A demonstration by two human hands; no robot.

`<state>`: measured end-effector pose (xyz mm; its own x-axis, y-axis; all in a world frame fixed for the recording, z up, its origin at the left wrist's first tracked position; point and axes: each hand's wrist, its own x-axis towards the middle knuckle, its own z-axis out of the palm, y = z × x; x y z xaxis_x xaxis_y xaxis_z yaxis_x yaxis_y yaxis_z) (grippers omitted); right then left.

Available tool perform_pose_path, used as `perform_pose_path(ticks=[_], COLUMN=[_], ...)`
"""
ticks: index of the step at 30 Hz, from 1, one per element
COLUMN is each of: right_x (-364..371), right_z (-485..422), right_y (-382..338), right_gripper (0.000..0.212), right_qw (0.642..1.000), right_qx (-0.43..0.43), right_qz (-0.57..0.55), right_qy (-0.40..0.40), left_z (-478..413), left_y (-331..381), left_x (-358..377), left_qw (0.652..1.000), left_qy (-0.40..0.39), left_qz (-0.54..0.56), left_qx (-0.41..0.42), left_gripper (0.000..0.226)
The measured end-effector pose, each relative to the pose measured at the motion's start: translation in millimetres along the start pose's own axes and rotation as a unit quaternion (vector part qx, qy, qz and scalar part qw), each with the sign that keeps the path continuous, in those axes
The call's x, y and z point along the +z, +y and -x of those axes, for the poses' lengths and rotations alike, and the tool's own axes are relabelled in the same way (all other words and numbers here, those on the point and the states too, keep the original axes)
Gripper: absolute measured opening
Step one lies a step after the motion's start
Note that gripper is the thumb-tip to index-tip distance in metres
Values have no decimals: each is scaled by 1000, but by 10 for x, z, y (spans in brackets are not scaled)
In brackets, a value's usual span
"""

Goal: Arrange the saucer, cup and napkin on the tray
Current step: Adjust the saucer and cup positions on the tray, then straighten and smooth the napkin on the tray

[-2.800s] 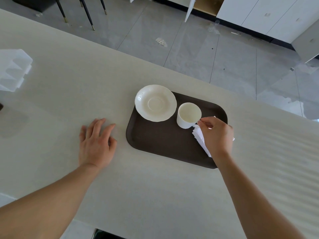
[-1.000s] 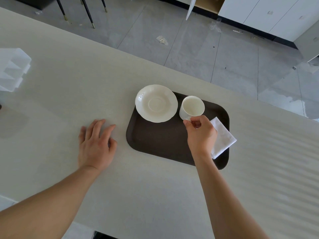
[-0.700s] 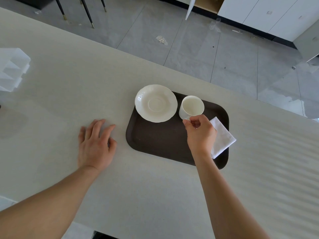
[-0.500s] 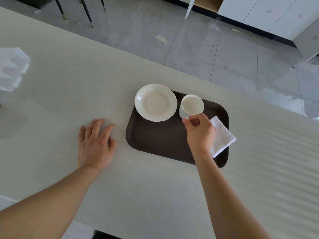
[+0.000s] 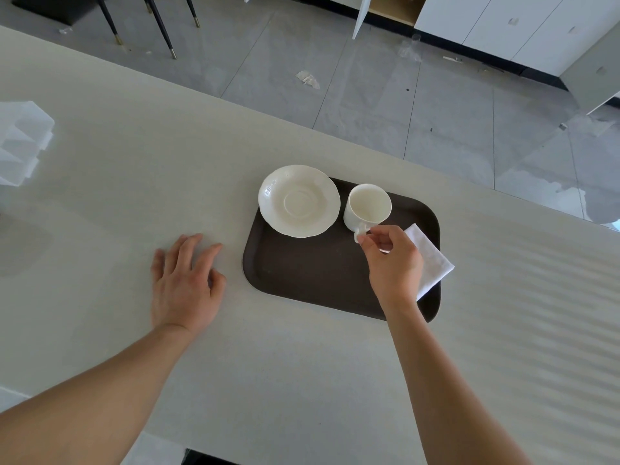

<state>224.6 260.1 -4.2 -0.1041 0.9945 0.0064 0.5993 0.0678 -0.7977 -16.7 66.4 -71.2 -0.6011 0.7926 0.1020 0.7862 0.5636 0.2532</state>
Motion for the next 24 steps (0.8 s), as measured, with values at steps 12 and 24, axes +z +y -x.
perform_pose_path(ticks=[12,24], right_x=[-830,-823], right_z=[-196,-419], right_y=[481,640], right_gripper=[19,32], right_qw=[950,943], right_qx=[-117,-12], right_qz=[284,332], right_qy=[56,-37], left_z=[2,-9], left_y=[2,-16], left_x=[22,58], left_qw=[1000,1000], left_qy=[11,25], left_qz=[2,0], left_qx=[5,15], left_gripper=[49,47])
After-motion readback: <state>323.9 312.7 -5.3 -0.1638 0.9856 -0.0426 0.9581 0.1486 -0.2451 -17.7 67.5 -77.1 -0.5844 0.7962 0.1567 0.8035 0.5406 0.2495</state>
